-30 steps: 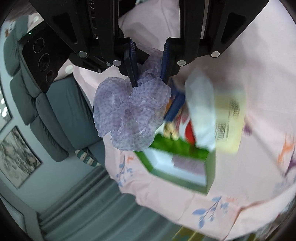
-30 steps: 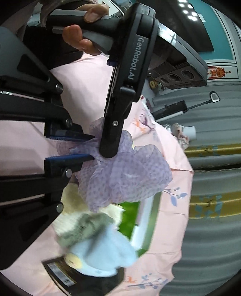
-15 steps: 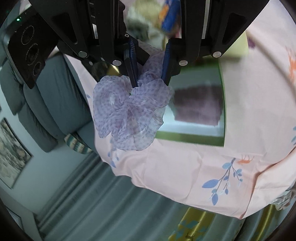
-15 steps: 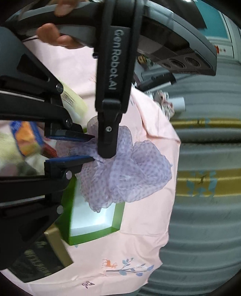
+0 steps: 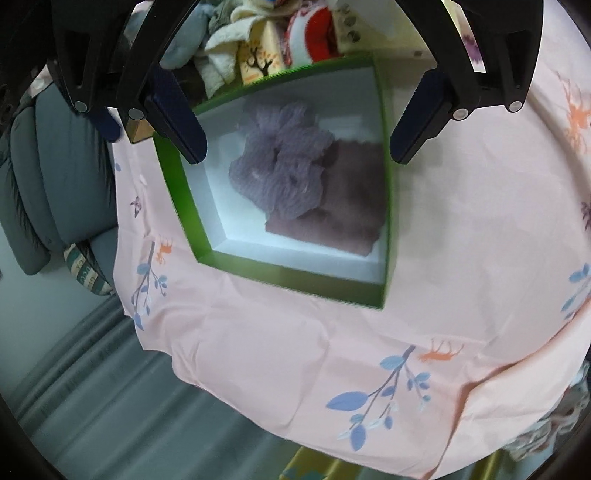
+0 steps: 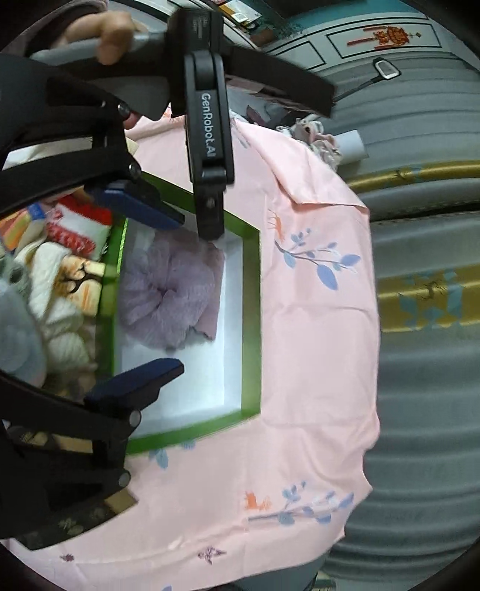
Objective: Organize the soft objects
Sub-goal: 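Lower the bath puff into the green box beside the towel, release, then grasp the light-blue plush elephant with the right gripper and lift it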
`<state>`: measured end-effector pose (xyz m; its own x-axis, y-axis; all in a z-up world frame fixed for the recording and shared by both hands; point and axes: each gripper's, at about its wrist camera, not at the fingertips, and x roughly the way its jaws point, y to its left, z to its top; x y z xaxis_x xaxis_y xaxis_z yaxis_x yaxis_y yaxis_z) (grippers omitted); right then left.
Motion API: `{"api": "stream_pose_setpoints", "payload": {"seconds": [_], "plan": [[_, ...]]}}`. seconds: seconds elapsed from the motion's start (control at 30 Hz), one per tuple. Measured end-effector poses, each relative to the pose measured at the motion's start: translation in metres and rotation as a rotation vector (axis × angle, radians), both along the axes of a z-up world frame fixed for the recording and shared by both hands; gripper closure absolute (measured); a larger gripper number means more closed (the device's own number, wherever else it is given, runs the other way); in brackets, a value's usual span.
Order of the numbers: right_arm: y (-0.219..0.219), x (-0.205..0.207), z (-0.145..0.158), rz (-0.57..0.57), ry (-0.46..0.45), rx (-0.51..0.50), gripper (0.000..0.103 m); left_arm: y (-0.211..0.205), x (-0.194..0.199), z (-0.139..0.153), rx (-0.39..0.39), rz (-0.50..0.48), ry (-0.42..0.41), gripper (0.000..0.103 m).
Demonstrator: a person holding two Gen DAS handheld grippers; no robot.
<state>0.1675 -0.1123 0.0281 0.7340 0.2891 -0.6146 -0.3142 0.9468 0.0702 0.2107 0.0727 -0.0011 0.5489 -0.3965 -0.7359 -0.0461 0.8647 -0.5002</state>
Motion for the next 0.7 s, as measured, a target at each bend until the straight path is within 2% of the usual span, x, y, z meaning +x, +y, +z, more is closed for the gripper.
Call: {"api": "stream_pose_setpoints", "payload": {"seconds": [0.1,0.3,0.53,0.7], "plan": [[-0.022,-0.024,0.012,-0.017,-0.024,0.05,0.021,0.006,-0.016,0.001,0.004,0.008,0.005,0.004],[-0.052,-0.068,0.016,-0.056,-0.058,0.068,0.02,0.009,-0.055,0.005,0.01,-0.005,-0.001,0.004],[-0.067,-0.123,0.002,-0.049,-0.077,0.042,0.019,-0.004,-0.107,0.01,-0.015,-0.066,-0.041,0.004],[-0.067,-0.151,-0.016,-0.031,-0.06,0.012,0.019,-0.019,-0.134,0.007,0.019,-0.1,-0.063,0.004]]}}
